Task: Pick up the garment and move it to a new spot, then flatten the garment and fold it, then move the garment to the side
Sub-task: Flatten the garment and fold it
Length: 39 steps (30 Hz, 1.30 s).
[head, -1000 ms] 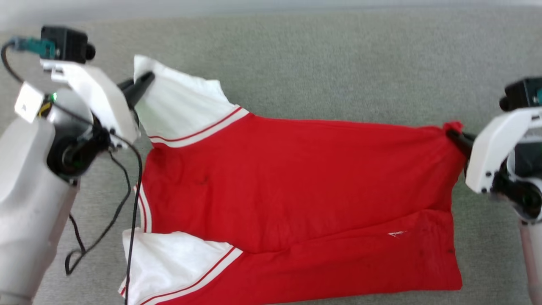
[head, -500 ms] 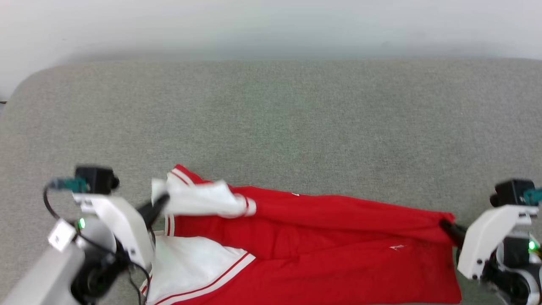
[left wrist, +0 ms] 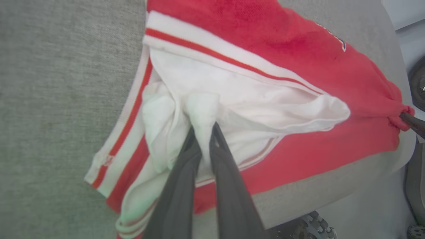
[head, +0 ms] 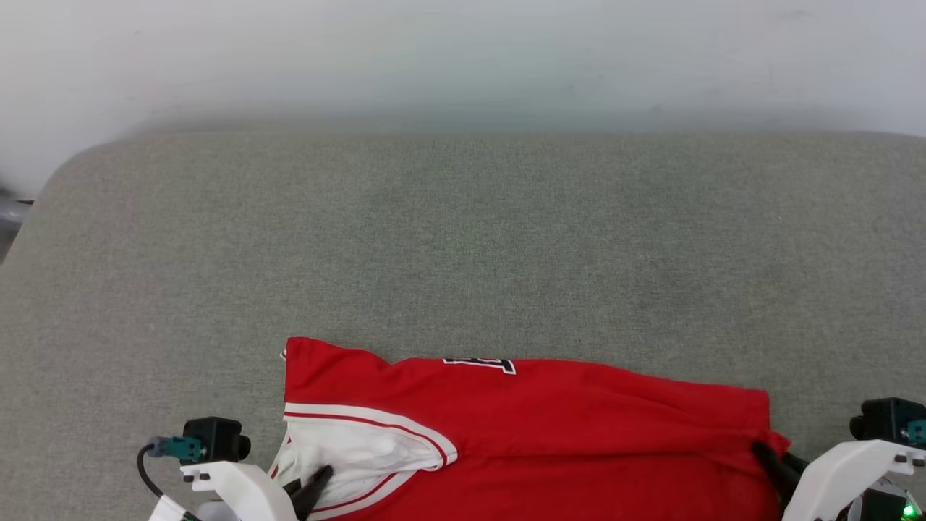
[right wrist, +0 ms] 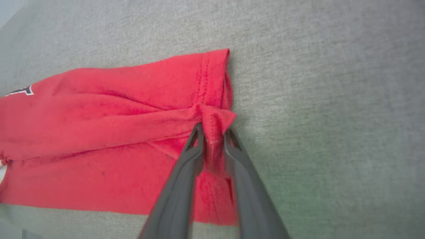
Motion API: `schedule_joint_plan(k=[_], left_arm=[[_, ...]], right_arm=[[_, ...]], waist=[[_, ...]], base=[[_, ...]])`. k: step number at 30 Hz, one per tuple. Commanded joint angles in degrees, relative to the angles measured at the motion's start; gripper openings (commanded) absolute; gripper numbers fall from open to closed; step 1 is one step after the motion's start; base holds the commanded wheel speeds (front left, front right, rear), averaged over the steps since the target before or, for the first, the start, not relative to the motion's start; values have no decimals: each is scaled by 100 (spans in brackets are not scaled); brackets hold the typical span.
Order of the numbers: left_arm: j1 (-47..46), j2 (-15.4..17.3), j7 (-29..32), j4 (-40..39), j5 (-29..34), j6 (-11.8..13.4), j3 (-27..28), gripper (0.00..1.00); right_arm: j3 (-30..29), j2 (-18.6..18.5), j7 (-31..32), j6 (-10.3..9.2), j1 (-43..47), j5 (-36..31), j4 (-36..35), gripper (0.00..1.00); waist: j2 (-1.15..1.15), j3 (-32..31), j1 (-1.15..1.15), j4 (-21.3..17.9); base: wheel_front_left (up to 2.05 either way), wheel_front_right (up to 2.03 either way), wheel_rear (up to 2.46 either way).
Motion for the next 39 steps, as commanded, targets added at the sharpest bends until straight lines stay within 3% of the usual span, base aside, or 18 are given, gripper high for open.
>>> schedule_joint_plan(k=[1, 10, 16, 20, 27, 39], left_arm=[[68, -91, -107, 13, 2, -27, -15, 100], [-24, -283, -1255, -212, 639, -19, 82, 100], [-86, -317, -1897, -619, 1146, 164, 122, 100], [-78, -328, -2364, -901, 1494, 452, 235, 100], [-111, -404, -2747, -1322, 1982, 780, 472, 100], [-296, -647, -2857, -1598, 2531, 699, 772, 100]], right_arm=[[-46, 50, -210, -4, 108, 25, -46, 100], [-163, 116, -848, -4, 353, -91, -499, 100], [-570, 6, -376, -4, 384, -243, -677, 100], [-772, -114, 155, -4, 428, -391, -890, 100], [-698, -248, 781, -4, 315, -511, -1015, 100], [-441, -164, 1134, -4, 156, -627, -642, 100]], waist=[[0, -62, 0, 0], [0, -353, 0, -1], [0, -467, 0, 80], [0, -432, 0, 175], [0, -225, 0, 366], [0, 322, 0, 816]], base=[[0, 0, 0], [0, 0, 0], [0, 0, 0], [0, 0, 0], [0, 0, 0], [0, 0, 0]])
